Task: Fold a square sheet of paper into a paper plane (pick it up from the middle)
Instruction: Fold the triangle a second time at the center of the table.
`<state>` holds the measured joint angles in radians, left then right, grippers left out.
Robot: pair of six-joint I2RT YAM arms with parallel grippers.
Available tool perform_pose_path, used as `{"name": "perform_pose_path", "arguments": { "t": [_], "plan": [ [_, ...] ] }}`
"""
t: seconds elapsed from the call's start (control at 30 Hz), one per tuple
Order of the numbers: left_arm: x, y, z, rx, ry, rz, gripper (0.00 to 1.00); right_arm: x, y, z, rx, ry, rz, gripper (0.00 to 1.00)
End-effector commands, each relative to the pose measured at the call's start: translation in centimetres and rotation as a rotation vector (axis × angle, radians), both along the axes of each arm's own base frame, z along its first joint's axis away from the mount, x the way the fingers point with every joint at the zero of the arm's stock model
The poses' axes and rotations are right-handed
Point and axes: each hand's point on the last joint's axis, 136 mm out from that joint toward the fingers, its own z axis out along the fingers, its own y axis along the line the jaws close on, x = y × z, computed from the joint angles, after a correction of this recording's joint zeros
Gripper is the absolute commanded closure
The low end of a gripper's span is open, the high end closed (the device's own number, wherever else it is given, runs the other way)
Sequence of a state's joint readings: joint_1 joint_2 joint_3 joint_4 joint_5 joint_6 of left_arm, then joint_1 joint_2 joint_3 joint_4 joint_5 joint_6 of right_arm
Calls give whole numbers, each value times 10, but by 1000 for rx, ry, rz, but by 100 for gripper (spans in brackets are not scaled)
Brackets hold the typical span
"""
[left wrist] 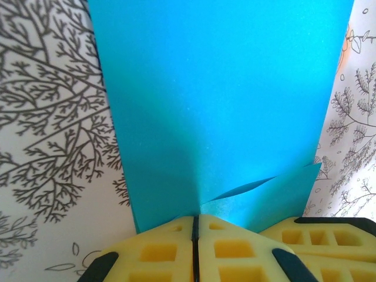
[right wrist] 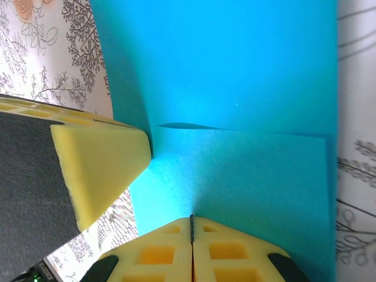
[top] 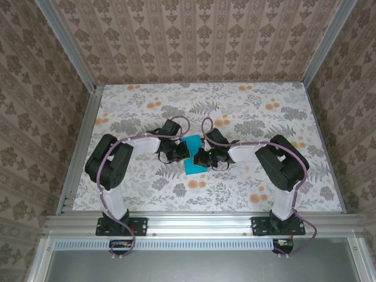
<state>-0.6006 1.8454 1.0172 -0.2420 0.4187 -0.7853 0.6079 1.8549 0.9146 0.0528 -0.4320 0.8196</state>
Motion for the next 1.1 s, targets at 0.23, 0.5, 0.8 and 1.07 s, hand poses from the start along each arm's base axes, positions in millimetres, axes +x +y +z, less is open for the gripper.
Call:
{"name": "perform_pose_path", "arguments": {
  "t": [0.23,0.5,0.8,1.07],
  "plan": [
    [-23,43,-51,240,129,6,91,-28,-32,-12,-29,102,-46,91],
    [-21,42,-48,248,126,-4,91,-49,-50,-16,-62,130,-36,91],
    [-12,32,-31,217,89,-22,90,-62,-73,-9,-160,105,-20,90],
    [8,9,32,80,-47,-33,78,-26,-60,41,-139,-99,23,79]
  ]
}}
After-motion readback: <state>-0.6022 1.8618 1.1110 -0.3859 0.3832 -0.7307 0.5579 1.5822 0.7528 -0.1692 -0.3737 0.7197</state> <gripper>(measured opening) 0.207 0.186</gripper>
